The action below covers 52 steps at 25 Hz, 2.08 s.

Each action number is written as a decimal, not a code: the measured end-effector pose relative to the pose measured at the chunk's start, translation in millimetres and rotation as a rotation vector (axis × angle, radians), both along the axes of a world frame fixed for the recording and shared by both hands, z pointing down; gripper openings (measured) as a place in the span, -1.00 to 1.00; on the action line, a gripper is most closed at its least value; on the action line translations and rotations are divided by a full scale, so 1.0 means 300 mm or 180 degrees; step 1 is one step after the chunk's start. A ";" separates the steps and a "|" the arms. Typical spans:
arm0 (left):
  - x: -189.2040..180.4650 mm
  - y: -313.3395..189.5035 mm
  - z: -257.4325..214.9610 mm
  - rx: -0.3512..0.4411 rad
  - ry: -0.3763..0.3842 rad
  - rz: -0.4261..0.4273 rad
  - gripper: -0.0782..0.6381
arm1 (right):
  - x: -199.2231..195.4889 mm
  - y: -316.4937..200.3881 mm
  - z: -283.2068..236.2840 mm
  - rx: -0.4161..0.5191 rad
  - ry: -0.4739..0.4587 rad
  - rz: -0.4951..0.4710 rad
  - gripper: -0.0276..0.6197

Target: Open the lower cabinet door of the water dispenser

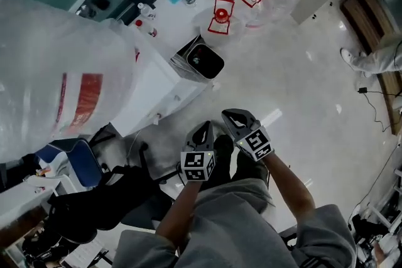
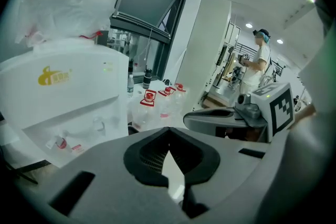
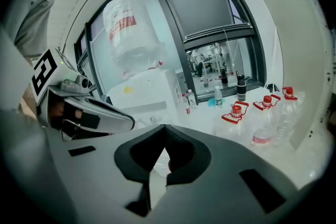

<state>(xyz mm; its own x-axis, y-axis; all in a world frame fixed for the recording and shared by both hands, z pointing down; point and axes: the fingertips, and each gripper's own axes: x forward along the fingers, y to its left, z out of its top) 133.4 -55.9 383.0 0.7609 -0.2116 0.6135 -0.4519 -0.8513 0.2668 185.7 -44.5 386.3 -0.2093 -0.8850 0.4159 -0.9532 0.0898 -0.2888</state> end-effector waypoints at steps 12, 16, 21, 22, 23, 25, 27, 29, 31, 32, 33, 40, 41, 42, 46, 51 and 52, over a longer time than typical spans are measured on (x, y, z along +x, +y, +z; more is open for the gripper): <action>0.098 -0.108 0.226 -0.0109 -0.0226 0.0055 -0.76 | 0.109 -0.115 0.228 -0.0018 0.0176 -0.0214 -0.89; 0.132 -0.139 0.281 -0.0136 -0.0273 -0.0047 -0.76 | 0.151 -0.138 0.290 -0.0092 0.0146 -0.0286 -0.89; 0.146 -0.175 0.339 -0.0152 -0.0352 -0.0151 -0.76 | 0.159 -0.154 0.346 -0.0124 0.0069 -0.0382 -0.89; 0.152 -0.184 0.351 -0.0155 -0.0363 -0.0177 -0.76 | 0.164 -0.163 0.359 -0.0132 0.0063 -0.0404 -0.89; 0.156 -0.190 0.363 -0.0159 -0.0379 -0.0201 -0.76 | 0.165 -0.171 0.372 -0.0141 0.0049 -0.0421 -0.89; 0.161 -0.195 0.393 -0.0174 -0.0415 -0.0230 -0.76 | 0.165 -0.184 0.402 -0.0156 0.0008 -0.0439 -0.89; 0.174 -0.197 0.428 -0.0186 -0.0426 -0.0238 -0.76 | 0.169 -0.196 0.442 -0.0156 0.0028 -0.0478 -0.89; 0.182 -0.202 0.466 -0.0191 -0.0424 -0.0233 -0.76 | 0.168 -0.208 0.490 -0.0133 0.0154 -0.0588 -0.89; 0.182 -0.212 0.511 -0.0173 -0.0433 -0.0221 -0.76 | 0.162 -0.223 0.545 -0.0107 0.0293 -0.0725 -0.89; 0.180 -0.220 0.536 -0.0155 -0.0441 -0.0214 -0.76 | 0.158 -0.230 0.578 -0.0102 0.0335 -0.0783 -0.89; 0.177 -0.229 0.565 -0.0134 -0.0452 -0.0211 -0.76 | 0.154 -0.237 0.614 -0.0099 0.0361 -0.0828 -0.89; 0.162 -0.266 0.748 -0.0116 -0.0598 -0.0280 -0.76 | 0.130 -0.233 0.823 -0.0107 0.0388 -0.1058 -0.88; 0.162 -0.270 0.772 -0.0111 -0.0624 -0.0258 -0.76 | 0.123 -0.237 0.847 -0.0102 0.0394 -0.1084 -0.88; 0.161 -0.276 0.795 -0.0107 -0.0647 -0.0232 -0.76 | 0.114 -0.244 0.871 -0.0097 0.0401 -0.1114 -0.88; 0.153 -0.296 0.871 -0.0114 -0.0697 -0.0180 -0.76 | 0.079 -0.281 0.958 -0.0065 0.0379 -0.1230 -0.88; 0.112 -0.311 0.951 -0.0224 -0.0770 -0.0375 -0.76 | 0.063 -0.321 1.067 -0.0050 0.0322 -0.1279 -0.76; 0.102 -0.312 0.965 -0.0257 -0.0779 -0.0428 -0.76 | 0.057 -0.329 1.089 -0.0054 0.0327 -0.1306 -0.70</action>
<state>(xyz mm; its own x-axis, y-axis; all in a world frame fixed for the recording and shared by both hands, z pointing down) 164.0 -149.3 672.6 0.5565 -0.2435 0.7944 -0.6185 -0.7598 0.2003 202.7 -143.3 712.9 -0.4995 -0.7298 0.4668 -0.8634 0.4637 -0.1989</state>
